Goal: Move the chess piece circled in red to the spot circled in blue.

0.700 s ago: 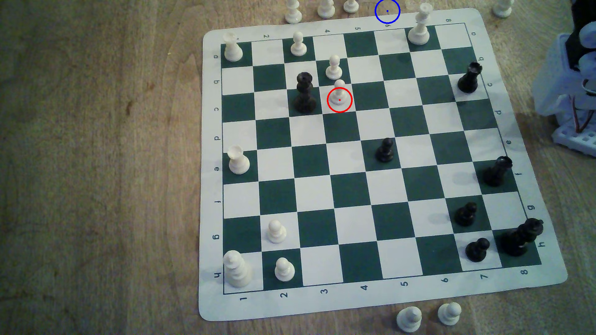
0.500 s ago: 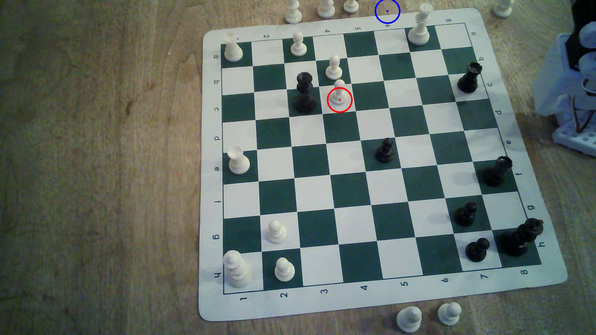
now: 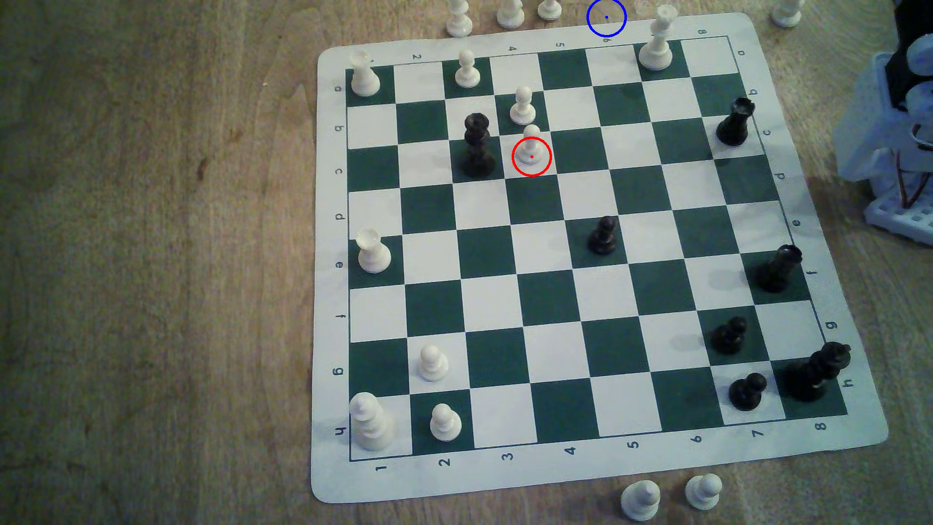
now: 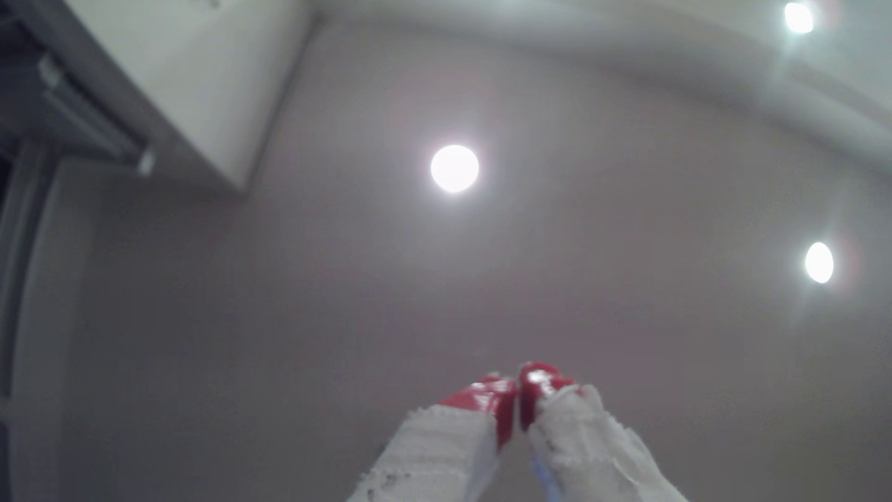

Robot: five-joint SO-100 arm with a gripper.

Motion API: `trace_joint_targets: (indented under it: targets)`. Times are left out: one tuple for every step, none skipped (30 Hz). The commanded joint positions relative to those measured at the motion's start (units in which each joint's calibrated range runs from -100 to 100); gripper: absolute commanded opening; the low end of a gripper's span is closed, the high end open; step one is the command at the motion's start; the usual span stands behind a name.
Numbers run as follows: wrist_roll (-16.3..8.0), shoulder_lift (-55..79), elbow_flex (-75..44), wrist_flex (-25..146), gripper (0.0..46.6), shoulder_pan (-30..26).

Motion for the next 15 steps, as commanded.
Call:
trace_joint_targets:
  targets:
    - [0.4,-0.1,0.8,-0.2,0.2,0.3]
    - [0.4,-0.1,0.8,-0.2,0.2,0.3]
    - [0.4,-0.1,0.8,-0.2,0.2,0.3]
    - [0.4,-0.1,0.8,-0.2,0.2,0.3]
    - [0.4,-0.1,0.8,-0.2,0.2,0.3]
    - [0.4,-0.1,0.8,-0.2,0.2,0.3]
    - [0.4,-0.1,0.8,-0.2,0.2,0.3]
    - [0.4,-0.1,0.8,-0.2,0.2,0.3]
    - [0.4,-0.2,0.8,0.1,0.5,0.1]
    - [0.4,-0.2,0.8,0.3,1.5,-0.4]
    - [0.4,-0.2,0.8,0.4,3.1,-0.5]
    - [0.3,-0.2,0.8,1.5,3.3,-0.5]
    - [0.3,-0.2,0.8,3.4,3.4,-0.5]
    - [0.3,-0.2,0.8,8.5,4.9,-0.5]
    - [0.3,-0.2,0.8,11.8,5.4,-0.5]
